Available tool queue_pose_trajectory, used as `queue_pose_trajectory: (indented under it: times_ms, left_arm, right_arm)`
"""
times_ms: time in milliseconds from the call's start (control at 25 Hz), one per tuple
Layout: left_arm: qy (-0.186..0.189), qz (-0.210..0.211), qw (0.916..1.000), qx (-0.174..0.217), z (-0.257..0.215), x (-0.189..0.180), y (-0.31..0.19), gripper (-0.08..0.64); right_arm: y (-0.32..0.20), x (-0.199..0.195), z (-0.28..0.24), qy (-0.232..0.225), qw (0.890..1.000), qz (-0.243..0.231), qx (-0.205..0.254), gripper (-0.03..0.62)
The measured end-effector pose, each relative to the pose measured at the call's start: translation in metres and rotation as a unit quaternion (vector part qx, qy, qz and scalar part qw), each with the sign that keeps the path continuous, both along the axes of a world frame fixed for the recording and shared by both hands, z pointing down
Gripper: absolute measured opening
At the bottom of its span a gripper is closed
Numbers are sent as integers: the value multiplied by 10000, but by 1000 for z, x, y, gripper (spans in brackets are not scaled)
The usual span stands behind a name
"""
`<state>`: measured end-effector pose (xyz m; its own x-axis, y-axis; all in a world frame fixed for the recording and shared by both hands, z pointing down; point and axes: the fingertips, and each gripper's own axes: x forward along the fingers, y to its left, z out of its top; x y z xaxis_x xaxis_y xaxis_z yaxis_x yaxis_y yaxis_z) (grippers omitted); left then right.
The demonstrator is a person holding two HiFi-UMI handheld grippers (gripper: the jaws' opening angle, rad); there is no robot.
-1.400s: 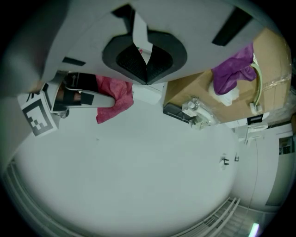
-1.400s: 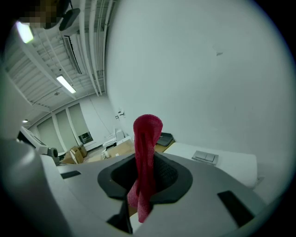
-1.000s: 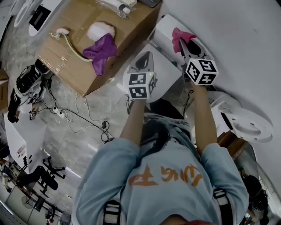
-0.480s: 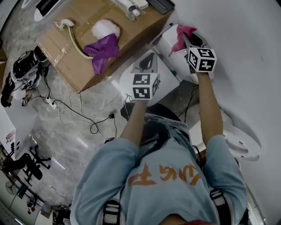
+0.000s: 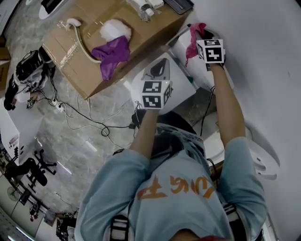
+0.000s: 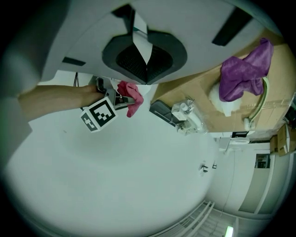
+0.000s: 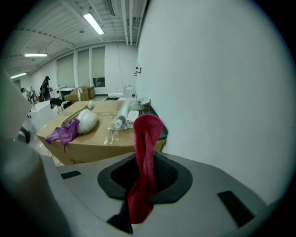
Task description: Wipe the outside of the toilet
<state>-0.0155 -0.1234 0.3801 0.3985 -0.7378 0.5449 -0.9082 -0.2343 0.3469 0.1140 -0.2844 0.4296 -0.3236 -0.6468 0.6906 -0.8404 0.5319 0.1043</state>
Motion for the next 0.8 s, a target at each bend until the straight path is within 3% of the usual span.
queue_pose_trajectory:
  times_ms: [240, 360, 520, 800]
  left_arm:
    - [-84, 229, 9997, -18, 2, 13, -5, 26]
    - [-86, 277, 9996, -28, 3, 19, -7, 26]
    - [-76, 353, 9993, -50, 5, 28, -9, 26]
    - [-39, 497, 9987, -38, 4, 40, -7, 26]
  right_arm:
    - [1, 5, 19, 756, 9952, -617, -84, 86]
    - [-2, 8, 21, 648, 9950, -736, -210, 86]
    - [0, 16, 25, 427, 9972, -557, -249, 86]
    - [13, 31, 23, 547, 9967, -466, -377, 86]
